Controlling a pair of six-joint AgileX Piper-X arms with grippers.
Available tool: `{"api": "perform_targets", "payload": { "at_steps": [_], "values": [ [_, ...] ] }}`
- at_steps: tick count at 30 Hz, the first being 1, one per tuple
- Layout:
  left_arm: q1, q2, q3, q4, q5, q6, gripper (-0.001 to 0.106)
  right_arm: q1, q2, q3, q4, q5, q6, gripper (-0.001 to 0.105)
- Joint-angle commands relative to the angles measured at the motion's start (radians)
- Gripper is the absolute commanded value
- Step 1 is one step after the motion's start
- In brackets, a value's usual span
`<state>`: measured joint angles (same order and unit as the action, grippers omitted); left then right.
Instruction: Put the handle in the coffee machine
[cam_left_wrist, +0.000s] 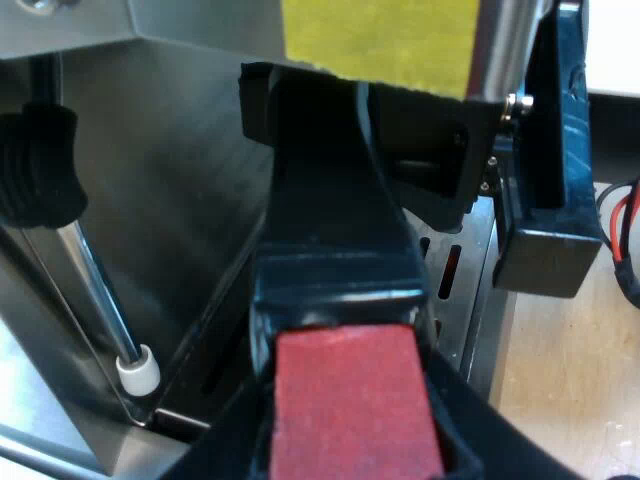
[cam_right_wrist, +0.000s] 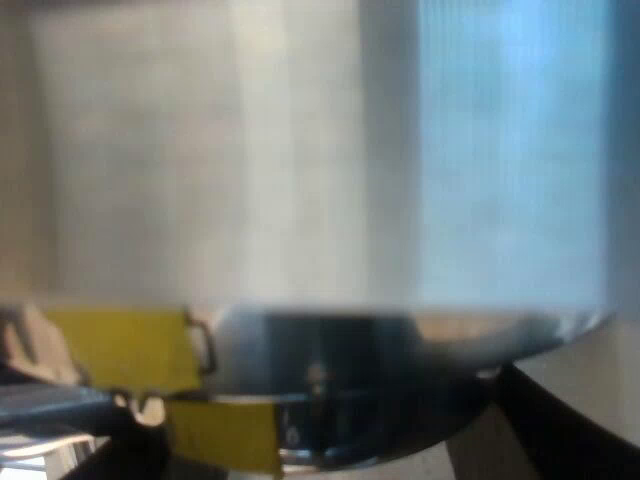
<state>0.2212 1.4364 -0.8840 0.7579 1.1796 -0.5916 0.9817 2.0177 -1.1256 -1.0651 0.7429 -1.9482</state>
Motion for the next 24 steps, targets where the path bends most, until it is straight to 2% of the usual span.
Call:
{"api": "perform_targets", "payload": {
  "at_steps": [1,2,4,7,8,9,15,24],
  "values": [
    [0.018,-0.022,-0.009,0.003,0.052,0.035,0.009,-0.005,-0.008,-0.009,-0.043,-0.008,-0.008,0.05],
    [0.018,-0.022,-0.009,0.003,0.052,0.035,0.013,-0.005,-0.008,-0.009,-0.048,-0.008,-0.008,0.05],
    [0.018,-0.022,-0.009,0.009,0.052,0.035,0.033,-0.005,-0.008,-0.009,-0.065,-0.008,-0.008,0.05],
    [0.018,-0.022,-0.009,0.01,0.052,0.035,0.041,-0.005,-0.008,-0.009,-0.07,-0.003,-0.008,0.05],
    [0.018,-0.022,-0.009,0.01,0.052,0.035,0.053,-0.005,-0.008,-0.009,-0.07,0.001,-0.008,0.05],
    [0.018,-0.022,-0.009,0.01,0.052,0.035,0.055,-0.005,-0.008,-0.009,-0.07,0.001,-0.008,0.05],
    [0.018,-0.022,-0.009,0.058,0.001,0.035,0.055,-0.005,-0.008,-0.009,-0.077,0.001,-0.008,0.05],
    [0.018,-0.048,-0.009,0.154,0.003,0.105,0.055,-0.005,-0.008,-0.009,-0.077,0.001,-0.008,0.05]
  ]
}}
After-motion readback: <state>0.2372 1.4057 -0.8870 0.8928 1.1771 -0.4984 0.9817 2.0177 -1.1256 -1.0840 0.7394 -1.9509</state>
